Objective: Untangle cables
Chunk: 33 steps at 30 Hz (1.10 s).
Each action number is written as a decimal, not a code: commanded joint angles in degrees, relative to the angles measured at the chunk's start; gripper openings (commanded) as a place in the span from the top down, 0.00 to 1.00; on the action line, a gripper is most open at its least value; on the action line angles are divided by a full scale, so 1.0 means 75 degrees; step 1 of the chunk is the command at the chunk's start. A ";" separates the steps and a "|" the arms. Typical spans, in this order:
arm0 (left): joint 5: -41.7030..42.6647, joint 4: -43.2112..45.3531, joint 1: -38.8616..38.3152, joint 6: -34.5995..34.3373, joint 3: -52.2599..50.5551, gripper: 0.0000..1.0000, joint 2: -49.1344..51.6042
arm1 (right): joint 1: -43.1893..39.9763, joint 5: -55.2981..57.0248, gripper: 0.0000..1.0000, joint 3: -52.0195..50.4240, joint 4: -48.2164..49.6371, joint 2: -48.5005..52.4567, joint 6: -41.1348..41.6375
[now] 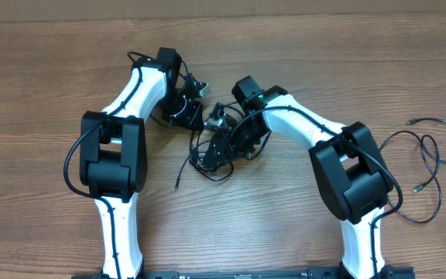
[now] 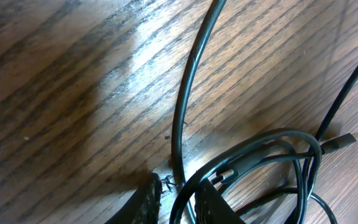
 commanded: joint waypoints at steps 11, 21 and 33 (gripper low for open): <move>-0.0032 0.0003 -0.0009 0.0169 -0.0050 0.79 0.0067 | 0.0685 0.1565 0.59 0.0519 -0.0274 0.0035 -0.2393; -0.0047 0.0009 -0.0003 0.0105 -0.0050 0.79 0.0067 | 0.1000 0.3139 0.58 0.1105 -0.1005 0.0035 -0.3328; -0.0638 0.0099 0.0236 -0.0685 -0.0050 0.81 0.0067 | 0.1903 0.5039 0.58 0.1075 -0.0778 0.0035 -0.3468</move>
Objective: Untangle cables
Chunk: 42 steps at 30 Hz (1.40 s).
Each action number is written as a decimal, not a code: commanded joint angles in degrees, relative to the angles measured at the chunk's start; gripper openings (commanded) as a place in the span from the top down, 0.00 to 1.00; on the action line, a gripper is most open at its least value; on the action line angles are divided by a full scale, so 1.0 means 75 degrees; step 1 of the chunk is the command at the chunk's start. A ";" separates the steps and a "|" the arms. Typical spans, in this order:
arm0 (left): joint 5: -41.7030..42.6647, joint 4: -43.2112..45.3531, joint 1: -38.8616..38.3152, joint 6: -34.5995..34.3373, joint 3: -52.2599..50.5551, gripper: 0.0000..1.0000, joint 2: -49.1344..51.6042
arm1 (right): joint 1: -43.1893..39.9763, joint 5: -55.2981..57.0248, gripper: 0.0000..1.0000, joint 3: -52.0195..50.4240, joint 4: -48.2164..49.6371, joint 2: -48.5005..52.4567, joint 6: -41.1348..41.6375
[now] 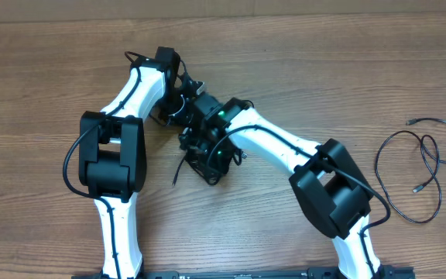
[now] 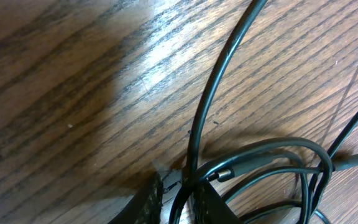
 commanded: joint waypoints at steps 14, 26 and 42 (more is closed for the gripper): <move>-0.0187 0.0006 0.0224 -0.0181 -0.0050 0.79 0.0067 | 0.0551 0.0615 0.58 -0.0073 0.0912 0.0035 -0.0090; -0.0189 0.0003 0.0224 -0.0128 -0.0050 0.78 0.0067 | 0.0574 -0.0038 0.62 -0.0102 0.1067 0.0035 -0.0093; -0.0189 0.0000 0.0224 -0.0128 -0.0050 0.78 0.0067 | 0.0586 0.0356 0.86 -0.0580 0.1716 0.0035 -0.0119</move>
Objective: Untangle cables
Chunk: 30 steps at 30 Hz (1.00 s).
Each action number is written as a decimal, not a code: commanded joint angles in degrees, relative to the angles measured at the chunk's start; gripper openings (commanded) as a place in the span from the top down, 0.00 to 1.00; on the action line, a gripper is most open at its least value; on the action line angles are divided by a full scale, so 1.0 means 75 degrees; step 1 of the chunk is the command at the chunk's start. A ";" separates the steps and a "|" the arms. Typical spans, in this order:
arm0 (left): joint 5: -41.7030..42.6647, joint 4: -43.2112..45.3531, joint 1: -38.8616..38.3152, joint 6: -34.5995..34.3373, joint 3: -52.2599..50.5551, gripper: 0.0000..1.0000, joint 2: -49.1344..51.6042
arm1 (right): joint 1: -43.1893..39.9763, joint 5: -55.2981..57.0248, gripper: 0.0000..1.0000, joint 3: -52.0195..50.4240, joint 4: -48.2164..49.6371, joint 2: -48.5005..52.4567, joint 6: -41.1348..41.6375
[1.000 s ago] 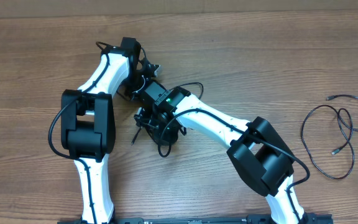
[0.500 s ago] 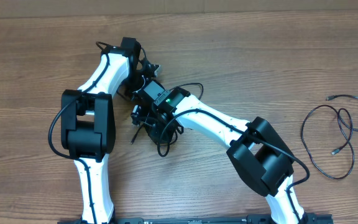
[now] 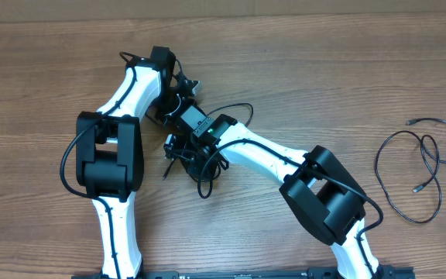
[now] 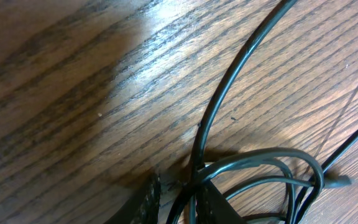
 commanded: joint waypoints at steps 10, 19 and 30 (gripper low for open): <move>-0.0192 0.0020 0.0076 -0.0017 -0.0050 0.78 0.0067 | -0.0015 -0.0242 0.96 0.0131 -0.0437 -0.0041 0.0012; -0.0221 0.0023 0.0076 -0.0020 -0.0050 0.77 0.0067 | -0.0898 -0.1772 0.96 0.1029 -0.0965 -0.0356 0.2229; -0.0289 0.0020 0.0079 -0.0020 -0.0050 0.76 0.0067 | -0.2760 -0.6304 0.96 0.1096 -0.1332 -0.0356 0.2256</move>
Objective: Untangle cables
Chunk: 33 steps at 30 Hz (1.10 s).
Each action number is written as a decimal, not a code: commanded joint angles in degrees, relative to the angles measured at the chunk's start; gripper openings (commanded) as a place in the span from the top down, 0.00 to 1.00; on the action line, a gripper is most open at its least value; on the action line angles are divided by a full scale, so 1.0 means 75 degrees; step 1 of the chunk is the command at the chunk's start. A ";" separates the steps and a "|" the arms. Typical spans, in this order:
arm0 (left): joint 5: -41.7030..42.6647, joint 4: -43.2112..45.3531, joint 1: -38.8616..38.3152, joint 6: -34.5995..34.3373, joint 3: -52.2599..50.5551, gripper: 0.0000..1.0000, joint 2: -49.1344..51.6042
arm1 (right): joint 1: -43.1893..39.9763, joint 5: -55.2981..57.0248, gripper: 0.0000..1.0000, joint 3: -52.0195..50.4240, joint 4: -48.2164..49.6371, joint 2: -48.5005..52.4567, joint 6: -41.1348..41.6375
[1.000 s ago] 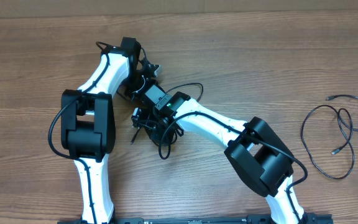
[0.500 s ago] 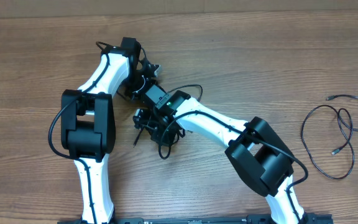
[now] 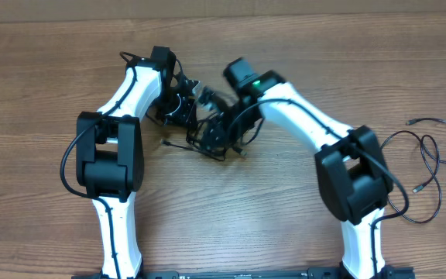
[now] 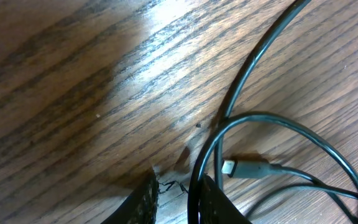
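A tangle of black cables point(image 3: 210, 145) lies on the wooden table between my two arms. In the left wrist view one black cable point(image 4: 196, 177) runs between my left gripper's point(image 4: 178, 194) fingertips, against the right-hand one, and the gripper is shut on it. A grey plug point(image 4: 246, 168) lies just beyond, inside a wide loop. From overhead my left gripper point(image 3: 184, 108) sits at the tangle's upper left. My right gripper point(image 3: 221, 128) is down in the tangle's top; its fingers are lost against the dark cables.
A separate thin black cable point(image 3: 426, 163) lies in loose loops at the table's right side, beside the right arm's base link. A loose cable end point(image 3: 165, 143) points left out of the tangle. The table's far edge runs along the top.
My right arm has moved back to the right and farther from me, and the tangle now lies right of where it was. In the left wrist view the loop has widened and a plug now lies close to the fingers.
At first my right gripper was in the tangle right of the left gripper. Then it was farther left with the tangle, then lower left below the left gripper. Now it is back to the right. The left gripper stayed on its cable throughout.
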 commanded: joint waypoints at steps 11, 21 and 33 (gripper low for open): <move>-0.0455 -0.0012 0.0079 -0.0003 -0.0050 0.76 0.0067 | -0.1460 -0.0361 0.96 0.0184 0.0105 -0.0294 0.1542; -0.0822 -0.0017 0.0079 -0.0233 -0.0050 0.76 0.0067 | -0.2159 -0.0169 0.96 0.0184 0.1075 -0.0294 0.3791; -0.1017 -0.0026 0.0079 -0.0294 -0.0050 0.74 0.0067 | -0.3010 0.0603 0.96 0.0181 0.1119 -0.0294 0.3835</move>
